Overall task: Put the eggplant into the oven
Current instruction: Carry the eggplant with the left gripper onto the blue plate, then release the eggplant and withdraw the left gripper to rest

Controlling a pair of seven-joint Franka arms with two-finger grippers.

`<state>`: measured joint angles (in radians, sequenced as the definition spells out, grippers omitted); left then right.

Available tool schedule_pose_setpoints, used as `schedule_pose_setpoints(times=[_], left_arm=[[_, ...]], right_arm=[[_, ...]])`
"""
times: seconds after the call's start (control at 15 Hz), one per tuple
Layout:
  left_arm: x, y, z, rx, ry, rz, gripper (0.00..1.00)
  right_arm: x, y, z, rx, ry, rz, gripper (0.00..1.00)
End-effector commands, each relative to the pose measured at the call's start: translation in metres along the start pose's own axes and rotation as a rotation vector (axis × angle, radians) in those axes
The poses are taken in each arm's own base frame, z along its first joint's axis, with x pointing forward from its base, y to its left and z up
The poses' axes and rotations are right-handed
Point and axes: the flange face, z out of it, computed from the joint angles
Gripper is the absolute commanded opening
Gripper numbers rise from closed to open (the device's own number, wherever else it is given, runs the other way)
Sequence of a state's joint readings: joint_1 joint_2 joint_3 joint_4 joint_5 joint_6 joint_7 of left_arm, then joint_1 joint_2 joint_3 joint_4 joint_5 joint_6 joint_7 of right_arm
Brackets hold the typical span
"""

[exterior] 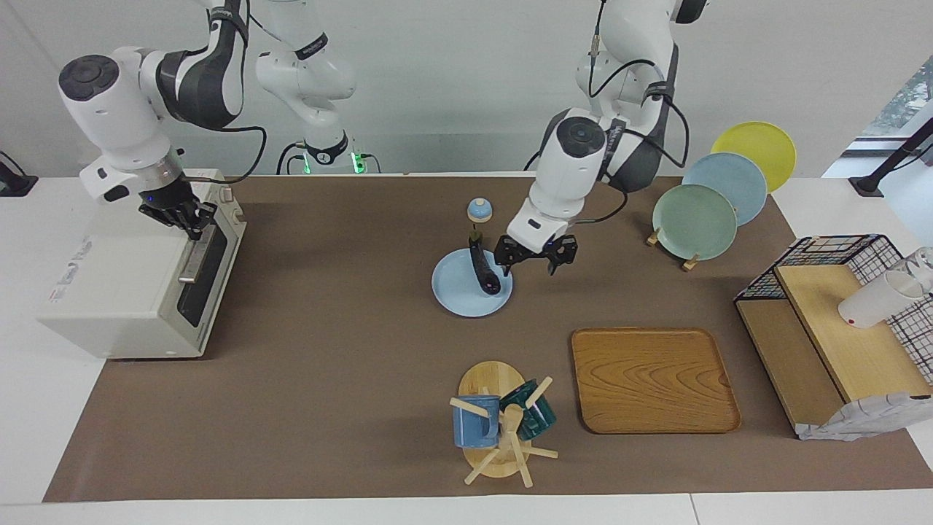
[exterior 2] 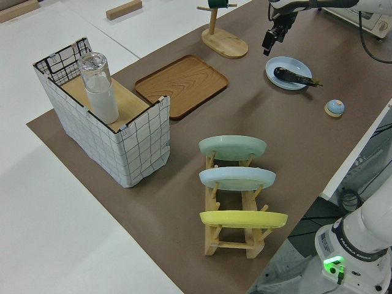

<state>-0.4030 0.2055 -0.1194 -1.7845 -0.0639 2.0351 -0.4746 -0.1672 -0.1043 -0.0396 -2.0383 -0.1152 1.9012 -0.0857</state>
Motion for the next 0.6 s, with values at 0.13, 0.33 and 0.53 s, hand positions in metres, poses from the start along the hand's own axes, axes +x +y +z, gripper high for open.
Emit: schedule_pose_setpoints(times=[0.13, 0.33, 0.53], left_arm=[[0.031, -0.109, -0.07, 0.017, -0.021, 0.004, 1.0], [0.026, -0.155, -0.107, 0.047, -0.017, -0.015, 1.0], [0.01, -0.179, -0.135, 0.063, -0.036, -0.053, 1.0]], right_arm=[[0.001, 0.003, 0.014, -0.015, 0.014, 0.018, 0.0], [0.002, 0.002, 0.018, -0.013, 0.007, 0.016, 0.0], [0.003, 0.001, 0.026, -0.01, -0.008, 0.012, 0.0]])
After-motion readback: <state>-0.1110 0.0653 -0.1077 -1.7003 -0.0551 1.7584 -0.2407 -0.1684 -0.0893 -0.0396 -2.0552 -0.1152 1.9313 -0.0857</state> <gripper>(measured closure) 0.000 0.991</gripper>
